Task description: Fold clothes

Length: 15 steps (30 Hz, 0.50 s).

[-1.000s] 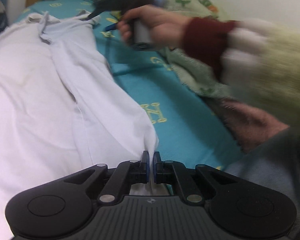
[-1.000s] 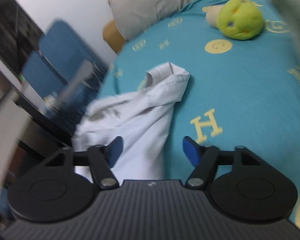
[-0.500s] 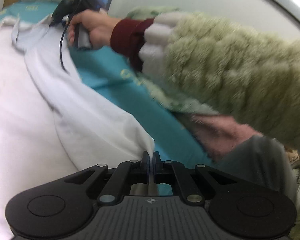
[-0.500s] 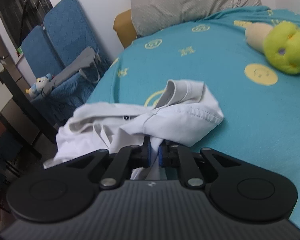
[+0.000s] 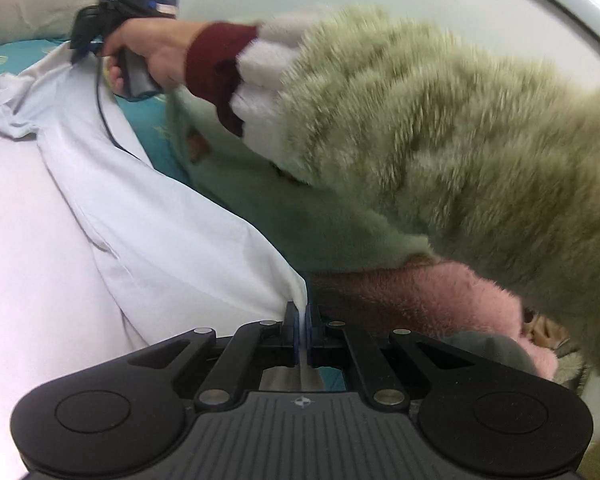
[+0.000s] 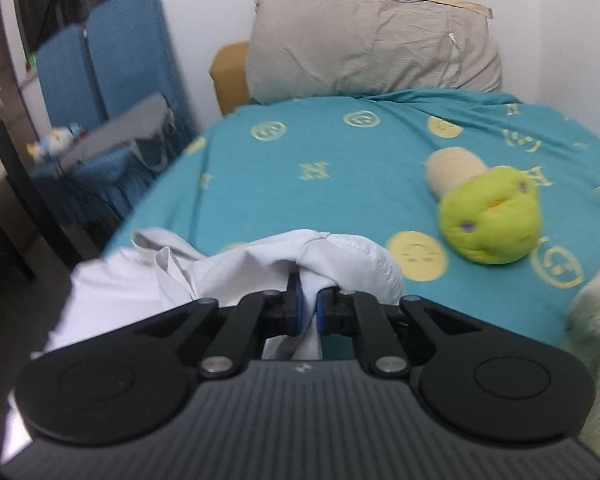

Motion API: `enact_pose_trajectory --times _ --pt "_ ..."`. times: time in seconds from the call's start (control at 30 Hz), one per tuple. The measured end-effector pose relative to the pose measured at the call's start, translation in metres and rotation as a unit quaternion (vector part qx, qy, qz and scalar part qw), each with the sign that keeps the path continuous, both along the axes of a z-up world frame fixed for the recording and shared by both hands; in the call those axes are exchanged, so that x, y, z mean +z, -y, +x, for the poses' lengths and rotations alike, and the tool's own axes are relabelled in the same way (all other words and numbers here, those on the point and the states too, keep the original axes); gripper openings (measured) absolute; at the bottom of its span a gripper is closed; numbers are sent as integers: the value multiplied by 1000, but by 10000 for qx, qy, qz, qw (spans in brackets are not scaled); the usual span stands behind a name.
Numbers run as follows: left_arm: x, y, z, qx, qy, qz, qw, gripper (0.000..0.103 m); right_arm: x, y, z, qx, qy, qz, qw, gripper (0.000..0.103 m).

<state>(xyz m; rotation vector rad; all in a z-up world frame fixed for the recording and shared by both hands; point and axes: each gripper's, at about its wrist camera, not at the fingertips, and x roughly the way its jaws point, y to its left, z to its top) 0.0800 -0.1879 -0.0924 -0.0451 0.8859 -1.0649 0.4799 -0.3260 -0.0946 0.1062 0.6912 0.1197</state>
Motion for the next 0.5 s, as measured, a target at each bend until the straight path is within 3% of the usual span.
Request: enact_pose_trajectory --times 0.13,0.2,0.27,0.3,0.33,0.37,0.4,0.43,0.5 --pt "-44 17 17 119 -320 260 9991 3 -38 16 2 -27 -82 15 10000 10" --pt "-50 14 23 186 -350 331 9987 5 -52 19 0 -7 -8 147 9999 12" --pt "-53 10 30 259 -372 371 9983 14 -60 21 -2 -8 38 364 9993 13" --pt "-52 7 31 321 -339 383 9982 26 -64 23 -2 -9 62 473 9989 15" --pt "-48 5 31 413 -254 385 9981 45 -64 24 -3 -17 46 600 9982 32" --pt "-44 2 31 505 -169 387 9978 53 -58 23 -8 -28 100 606 9981 66" --pt "-39 -1 31 593 -84 364 9975 61 -52 20 -14 -39 170 587 9981 83" --pt "-33 -5 30 667 -1 316 9973 66 -45 18 -21 -50 241 567 9981 96" --pt "-19 -17 27 812 188 301 9961 77 -32 14 -34 -73 382 527 9979 97"
